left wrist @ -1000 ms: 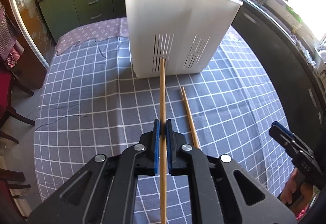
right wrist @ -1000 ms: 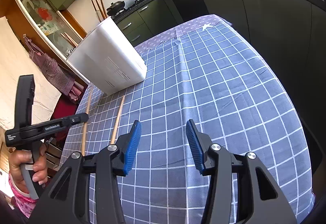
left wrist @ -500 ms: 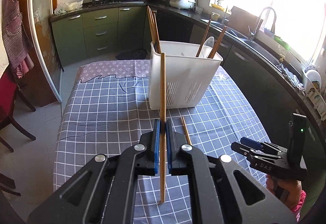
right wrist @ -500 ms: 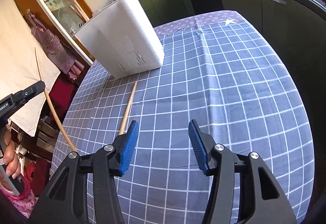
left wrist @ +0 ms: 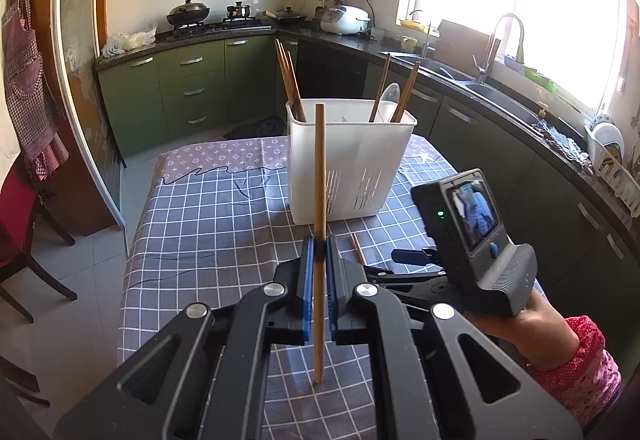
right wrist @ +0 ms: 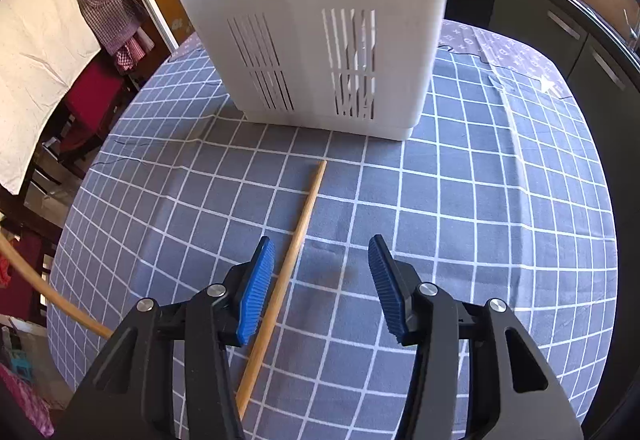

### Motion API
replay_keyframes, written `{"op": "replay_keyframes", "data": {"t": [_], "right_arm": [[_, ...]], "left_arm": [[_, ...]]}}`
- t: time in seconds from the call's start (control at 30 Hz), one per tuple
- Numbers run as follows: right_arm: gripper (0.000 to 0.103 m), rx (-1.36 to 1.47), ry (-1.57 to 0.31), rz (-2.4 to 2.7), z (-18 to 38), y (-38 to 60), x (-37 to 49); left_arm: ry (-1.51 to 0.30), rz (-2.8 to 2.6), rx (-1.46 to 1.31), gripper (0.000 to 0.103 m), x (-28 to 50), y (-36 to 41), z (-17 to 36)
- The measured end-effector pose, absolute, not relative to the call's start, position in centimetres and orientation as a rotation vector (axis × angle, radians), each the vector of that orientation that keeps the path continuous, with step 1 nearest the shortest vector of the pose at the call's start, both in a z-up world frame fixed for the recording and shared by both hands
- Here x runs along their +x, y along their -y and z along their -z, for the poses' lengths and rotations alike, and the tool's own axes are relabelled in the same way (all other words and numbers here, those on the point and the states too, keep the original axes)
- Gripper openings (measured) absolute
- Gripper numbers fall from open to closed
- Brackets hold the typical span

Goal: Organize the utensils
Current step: 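Grasp the last chopstick with the right gripper and lift it upright while the left gripper holds its chopstick, then carry the upright chopsticks toward the white holder with both grippers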

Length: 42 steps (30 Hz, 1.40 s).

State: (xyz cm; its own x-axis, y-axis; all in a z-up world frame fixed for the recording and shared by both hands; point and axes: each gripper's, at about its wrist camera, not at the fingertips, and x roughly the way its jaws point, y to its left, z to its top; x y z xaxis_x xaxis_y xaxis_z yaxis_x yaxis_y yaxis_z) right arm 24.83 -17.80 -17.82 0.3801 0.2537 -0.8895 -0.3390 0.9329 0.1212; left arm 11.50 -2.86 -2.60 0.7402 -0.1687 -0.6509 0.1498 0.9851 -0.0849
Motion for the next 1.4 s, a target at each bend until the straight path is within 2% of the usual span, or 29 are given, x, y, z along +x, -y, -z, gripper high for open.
{"op": "replay_keyframes", "data": {"t": [0.23, 0.33, 0.37, 0.5, 0.7, 1.03, 1.4], "right_arm": [[0.039, -0.172, -1.109, -0.338, 18.2, 16.3, 24.5], [0.024, -0.182, -1.108, -0.356, 18.1, 15.8, 23.9], [0.015, -0.185, -1.107, -0.364, 18.1, 15.6, 23.8], [0.007, -0.177, -1.102, -0.378, 18.0, 15.3, 23.5], [0.007, -0.102, -1.033, -0.401, 15.3, 17.4, 22.9], [0.007, 0.031, -0.7, -0.43, 4.7, 23.2, 16.8], [0.007, 0.041, -0.576, -0.419, 3.7, 25.7, 10.0]], "left_arm": [[-0.715, 0.187, -0.022, 0.006, 11.4, 2.8, 2.6], [-0.713, 0.187, -0.017, 0.006, 11.4, 2.9, 2.6], [-0.713, 0.187, -0.016, 0.006, 11.3, 3.0, 2.6], [-0.714, 0.185, -0.017, 0.006, 11.3, 3.0, 2.6], [-0.714, 0.182, -0.011, 0.006, 11.2, 2.9, 2.6], [-0.713, 0.176, 0.003, 0.006, 11.1, 3.1, 2.5], [-0.71, 0.18, 0.026, 0.006, 10.6, 3.6, 2.2]]}}
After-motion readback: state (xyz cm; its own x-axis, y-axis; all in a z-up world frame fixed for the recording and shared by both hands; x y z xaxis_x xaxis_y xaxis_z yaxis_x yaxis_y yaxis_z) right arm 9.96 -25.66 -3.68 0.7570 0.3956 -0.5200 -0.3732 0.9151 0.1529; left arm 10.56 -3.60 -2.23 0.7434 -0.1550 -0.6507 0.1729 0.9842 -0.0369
